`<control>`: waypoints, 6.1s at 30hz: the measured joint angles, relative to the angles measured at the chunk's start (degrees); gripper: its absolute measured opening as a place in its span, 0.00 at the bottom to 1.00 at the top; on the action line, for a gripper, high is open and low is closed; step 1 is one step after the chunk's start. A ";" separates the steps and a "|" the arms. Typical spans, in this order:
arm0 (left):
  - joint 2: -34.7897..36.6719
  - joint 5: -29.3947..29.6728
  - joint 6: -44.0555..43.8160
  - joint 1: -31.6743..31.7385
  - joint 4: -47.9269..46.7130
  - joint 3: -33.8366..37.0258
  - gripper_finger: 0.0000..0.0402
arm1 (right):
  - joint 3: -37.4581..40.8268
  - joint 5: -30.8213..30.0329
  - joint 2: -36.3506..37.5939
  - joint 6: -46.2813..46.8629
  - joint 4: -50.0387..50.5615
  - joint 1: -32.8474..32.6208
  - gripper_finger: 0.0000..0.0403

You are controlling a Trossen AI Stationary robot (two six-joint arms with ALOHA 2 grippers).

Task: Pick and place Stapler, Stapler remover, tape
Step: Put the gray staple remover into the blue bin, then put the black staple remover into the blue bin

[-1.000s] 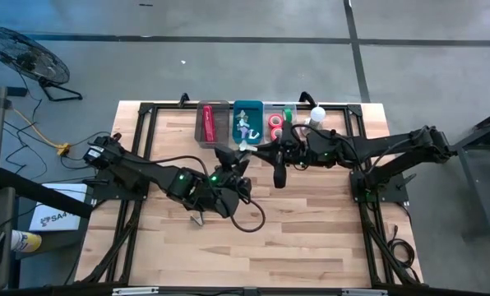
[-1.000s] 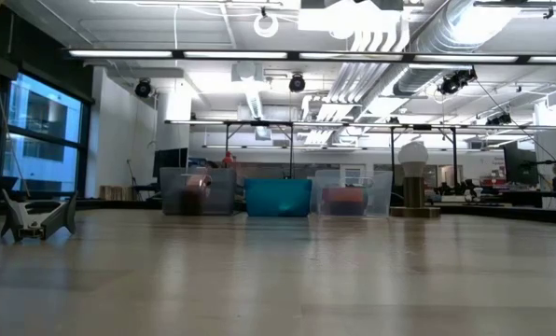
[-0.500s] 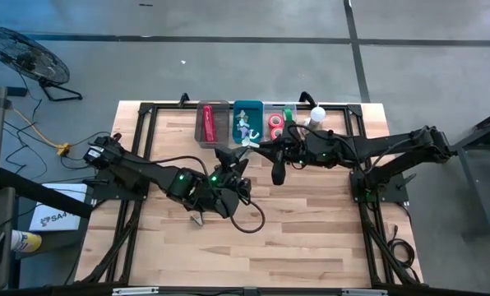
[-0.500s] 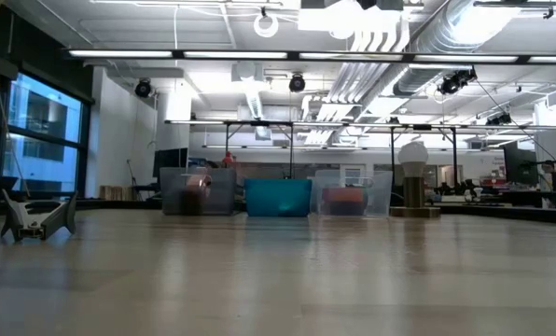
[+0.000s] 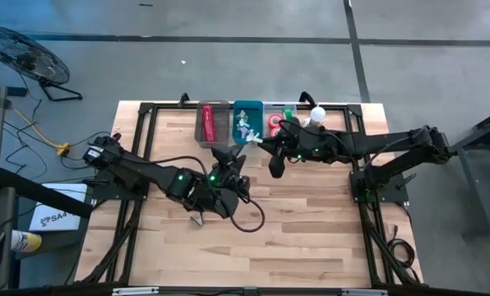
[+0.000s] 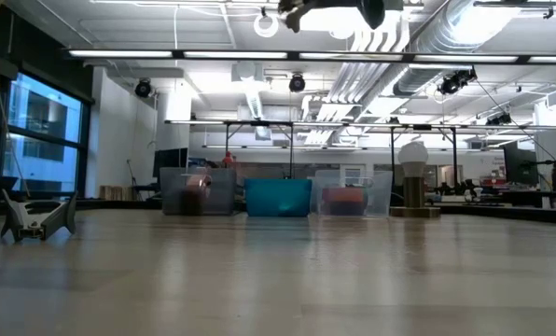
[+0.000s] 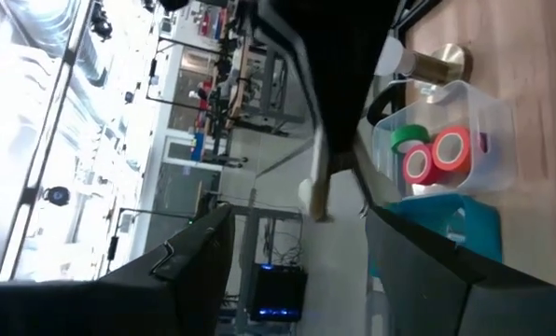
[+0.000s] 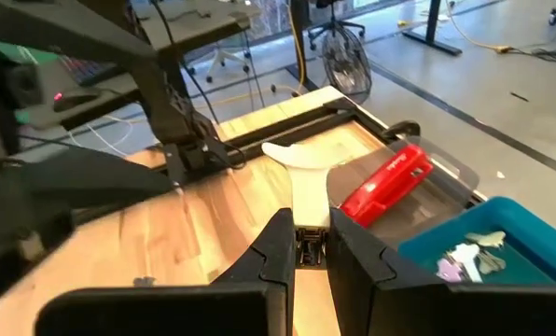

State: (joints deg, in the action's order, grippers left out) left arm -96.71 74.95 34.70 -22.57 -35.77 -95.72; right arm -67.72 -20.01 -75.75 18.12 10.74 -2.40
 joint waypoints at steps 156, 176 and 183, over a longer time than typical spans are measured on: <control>36.03 -53.36 -77.23 -0.33 -29.90 38.59 0.59 | -0.04 11.89 -4.15 6.04 19.50 4.49 0.59; 25.42 -67.14 -102.33 -0.33 -18.39 48.39 0.59 | -0.04 7.93 -4.17 13.82 25.59 -1.53 0.59; 24.69 -67.11 -116.89 -0.33 -21.17 48.39 0.59 | -0.04 5.41 -4.17 20.09 26.41 -2.89 0.59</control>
State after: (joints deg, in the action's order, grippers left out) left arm -72.01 7.84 -82.19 -22.90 -56.93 -47.33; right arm -67.77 -14.60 -79.92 38.21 37.15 -5.29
